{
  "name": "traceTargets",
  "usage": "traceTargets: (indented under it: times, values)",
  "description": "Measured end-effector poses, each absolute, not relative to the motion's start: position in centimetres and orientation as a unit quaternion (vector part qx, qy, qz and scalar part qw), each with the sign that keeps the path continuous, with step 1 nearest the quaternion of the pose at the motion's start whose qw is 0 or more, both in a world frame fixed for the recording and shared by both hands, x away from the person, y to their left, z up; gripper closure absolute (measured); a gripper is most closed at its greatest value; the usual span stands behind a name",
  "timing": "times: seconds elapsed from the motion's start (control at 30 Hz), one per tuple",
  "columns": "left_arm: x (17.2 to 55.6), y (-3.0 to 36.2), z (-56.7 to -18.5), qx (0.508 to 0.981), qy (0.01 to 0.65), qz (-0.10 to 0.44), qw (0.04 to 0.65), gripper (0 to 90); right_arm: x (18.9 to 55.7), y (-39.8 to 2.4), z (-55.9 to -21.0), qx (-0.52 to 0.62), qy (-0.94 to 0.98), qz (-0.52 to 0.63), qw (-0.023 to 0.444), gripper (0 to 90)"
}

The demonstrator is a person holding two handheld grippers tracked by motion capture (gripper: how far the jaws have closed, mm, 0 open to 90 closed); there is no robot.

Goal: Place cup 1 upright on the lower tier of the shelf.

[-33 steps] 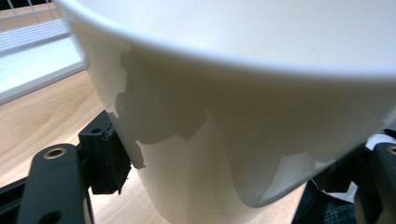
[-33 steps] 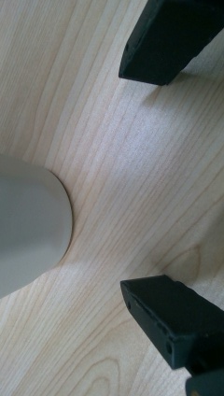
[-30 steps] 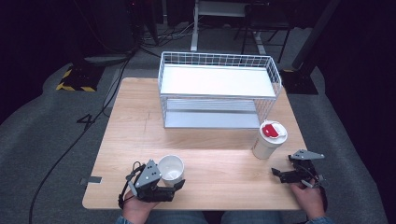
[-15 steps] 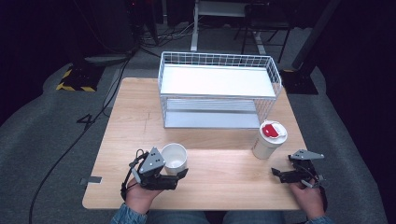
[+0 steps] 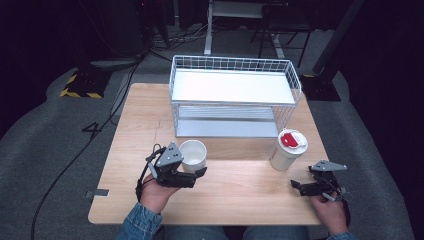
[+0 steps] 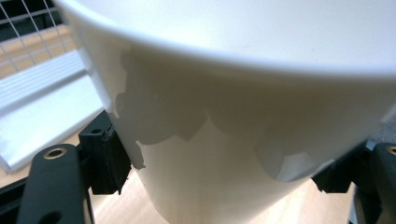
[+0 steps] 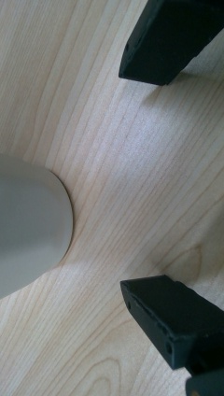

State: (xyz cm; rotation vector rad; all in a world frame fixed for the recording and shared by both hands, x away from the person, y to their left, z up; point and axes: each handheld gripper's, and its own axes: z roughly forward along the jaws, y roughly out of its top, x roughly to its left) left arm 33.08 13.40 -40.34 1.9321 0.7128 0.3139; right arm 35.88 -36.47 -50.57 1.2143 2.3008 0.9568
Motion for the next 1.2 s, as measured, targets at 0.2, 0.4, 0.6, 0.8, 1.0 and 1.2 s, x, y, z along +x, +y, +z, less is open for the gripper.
traceTargets:
  times: [0.2, 0.4, 0.6, 0.8, 1.0, 1.2]
  values:
    - [34.8, 13.1, -40.7, 0.799, 0.302, 0.132, 0.503, 22.2, 35.9, -36.5, -50.6, 0.431, 0.816, 0.339, 0.184, 1.7]
    - [35.8, 12.7, -40.0, 0.794, 0.296, 0.144, 0.512, 22.3, 35.9, -36.5, -50.6, 0.431, 0.816, 0.339, 0.184, 1.7]
    - [36.9, 11.9, -39.6, 0.793, 0.298, 0.146, 0.511, 22.3, 35.9, -36.5, -50.6, 0.431, 0.816, 0.339, 0.184, 1.7]
    - [38.3, 11.1, -39.4, 0.791, 0.302, 0.149, 0.512, 22.3, 35.9, -36.5, -50.6, 0.431, 0.816, 0.339, 0.184, 1.7]
    - [39.4, 10.5, -39.6, 0.789, 0.3, 0.158, 0.512, 22.3, 35.9, -36.5, -50.6, 0.431, 0.816, 0.339, 0.184, 1.7]
    - [40.4, 10.1, -40.3, 0.788, 0.311, 0.156, 0.508, 22.2, 35.9, -36.5, -50.6, 0.431, 0.816, 0.339, 0.184, 1.7]
